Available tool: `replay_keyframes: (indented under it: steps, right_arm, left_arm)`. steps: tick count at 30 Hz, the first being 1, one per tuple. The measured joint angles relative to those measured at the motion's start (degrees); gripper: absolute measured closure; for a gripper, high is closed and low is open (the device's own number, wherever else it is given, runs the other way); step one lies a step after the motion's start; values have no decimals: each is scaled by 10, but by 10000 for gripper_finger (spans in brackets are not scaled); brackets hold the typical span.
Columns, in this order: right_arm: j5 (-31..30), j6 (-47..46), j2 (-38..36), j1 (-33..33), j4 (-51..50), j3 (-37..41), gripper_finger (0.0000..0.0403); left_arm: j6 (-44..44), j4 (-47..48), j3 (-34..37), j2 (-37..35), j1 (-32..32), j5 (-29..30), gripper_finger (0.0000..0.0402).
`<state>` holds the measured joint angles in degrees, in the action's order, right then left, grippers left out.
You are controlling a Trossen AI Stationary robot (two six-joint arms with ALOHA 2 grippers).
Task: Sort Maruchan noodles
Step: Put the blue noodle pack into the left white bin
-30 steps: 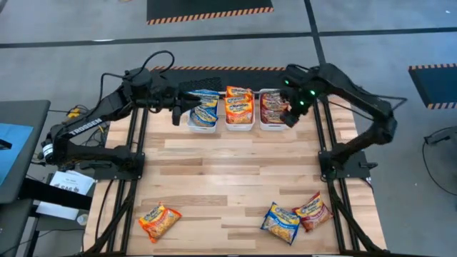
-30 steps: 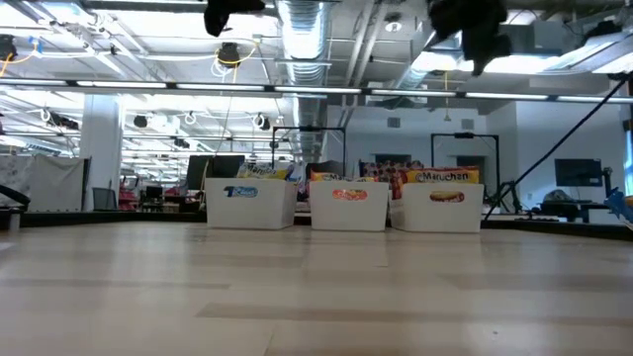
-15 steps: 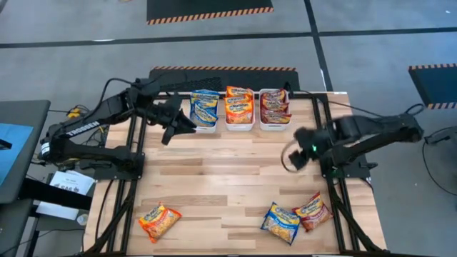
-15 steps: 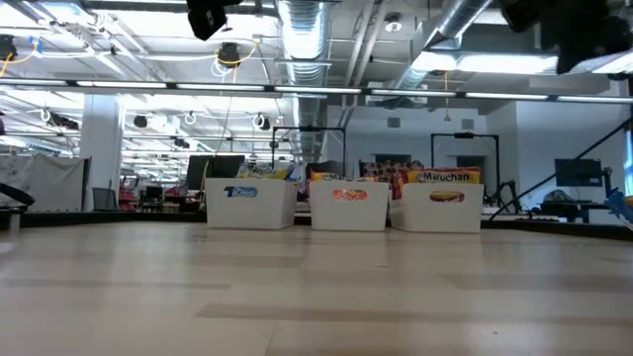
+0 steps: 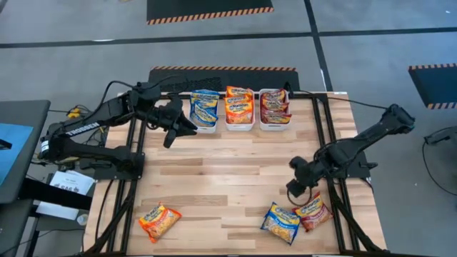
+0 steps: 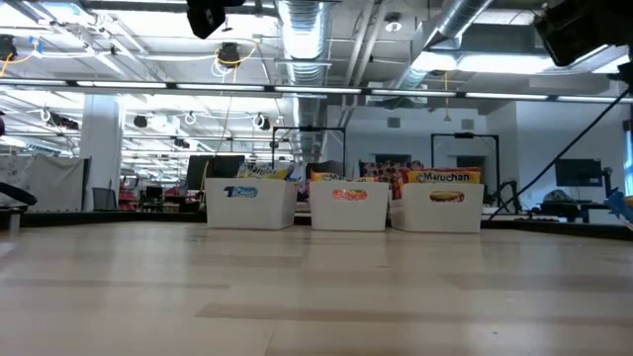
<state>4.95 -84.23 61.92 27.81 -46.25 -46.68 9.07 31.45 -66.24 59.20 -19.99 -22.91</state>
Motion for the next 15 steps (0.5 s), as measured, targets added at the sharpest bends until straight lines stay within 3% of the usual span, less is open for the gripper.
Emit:
replay_keyframes:
  steps: [5, 15]
  right_arm:
    - [0, 64, 36, 5, 70, 2, 178]
    - [67, 201, 124, 7, 127, 2, 178]
  left_arm:
    - [23, 0, 0, 0, 1, 19, 315]
    - [80, -1, 0, 0, 1, 31, 315]
